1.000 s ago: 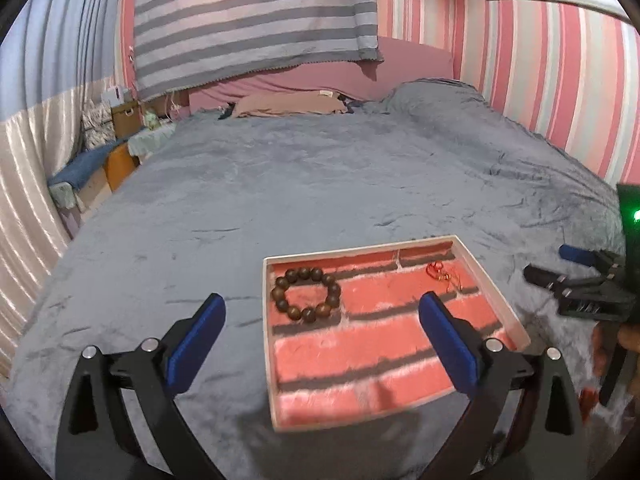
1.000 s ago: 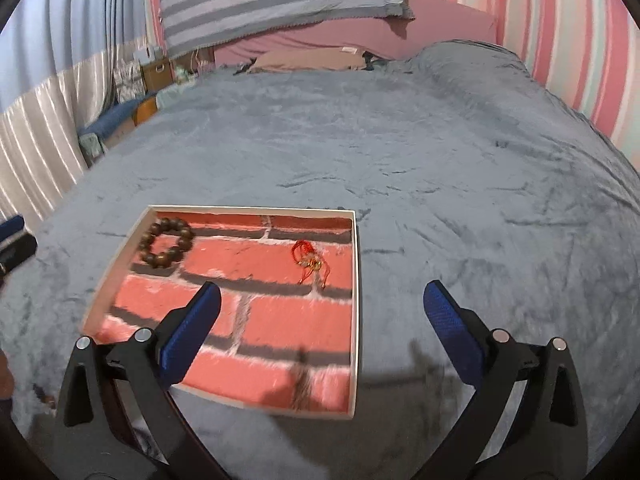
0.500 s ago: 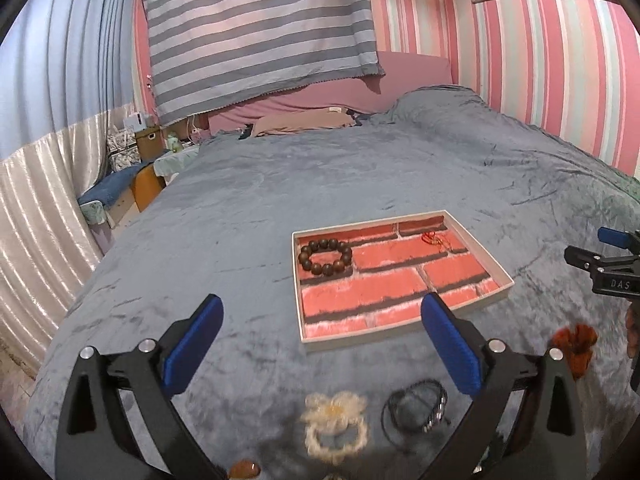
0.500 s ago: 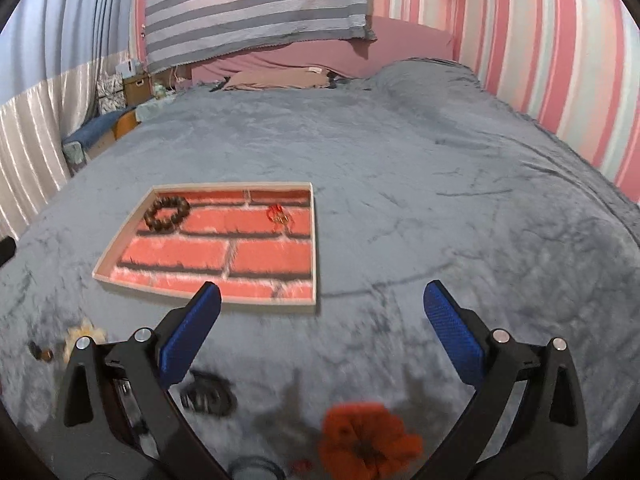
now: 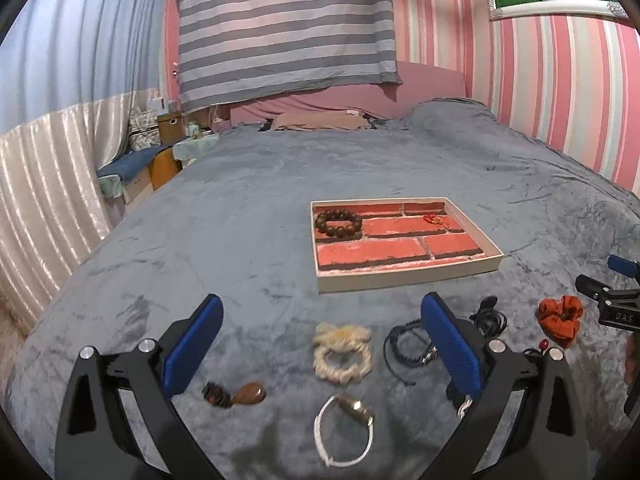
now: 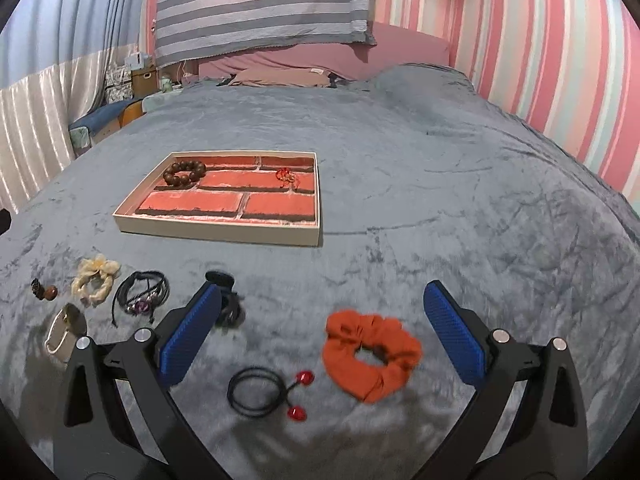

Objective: Organize jewelry
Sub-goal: 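Move the left tool to the white watch while the right tool approaches the red-ball hair tie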

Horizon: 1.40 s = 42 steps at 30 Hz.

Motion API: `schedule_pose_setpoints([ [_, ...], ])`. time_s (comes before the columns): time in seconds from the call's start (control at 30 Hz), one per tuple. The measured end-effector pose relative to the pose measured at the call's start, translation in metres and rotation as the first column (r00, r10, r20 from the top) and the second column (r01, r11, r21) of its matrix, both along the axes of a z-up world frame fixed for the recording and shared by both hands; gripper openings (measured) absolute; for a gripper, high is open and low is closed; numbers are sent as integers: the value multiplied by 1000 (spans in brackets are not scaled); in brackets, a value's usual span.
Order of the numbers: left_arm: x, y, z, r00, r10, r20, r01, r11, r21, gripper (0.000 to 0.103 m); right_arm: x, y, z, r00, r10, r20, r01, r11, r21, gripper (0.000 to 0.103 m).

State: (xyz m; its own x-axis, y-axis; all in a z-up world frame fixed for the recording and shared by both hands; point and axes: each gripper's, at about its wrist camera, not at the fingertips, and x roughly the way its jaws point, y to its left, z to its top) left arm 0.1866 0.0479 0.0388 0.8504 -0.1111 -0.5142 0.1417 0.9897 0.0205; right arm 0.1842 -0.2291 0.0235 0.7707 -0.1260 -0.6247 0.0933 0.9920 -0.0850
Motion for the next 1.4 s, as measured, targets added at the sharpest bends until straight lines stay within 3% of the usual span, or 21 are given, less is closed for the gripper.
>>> schedule_pose_setpoints([
  [0.27,-32,13,-34,997,82,-9,-82,996,-18,97,-35,6,-25,998,3,58,-3,1000,9,99],
  [0.5,-42,14,-69,995,91,-51,-92,996,-14,97,-49,1,-53,998,-18,62,14,998,57,99],
  [0.67,-42,15,-88,993,94,-70,-94,996,11,97,-54,1,-72,999,-10,49,9,1000,20,99],
  [0.9,-42,15,-93,993,111,-33,-109,993,51,97,-52,-8,-81,999,-24,21,23,998,63,99],
  [1.07,-39,21,-102,990,127,-66,-125,991,43,97,-56,-13,-85,999,-39,35,36,996,83,99],
  [1.4,-22,24,-117,983,119,-137,-115,993,35,97,-40,-4,-100,999,-15,-31,17,998,59,99],
])
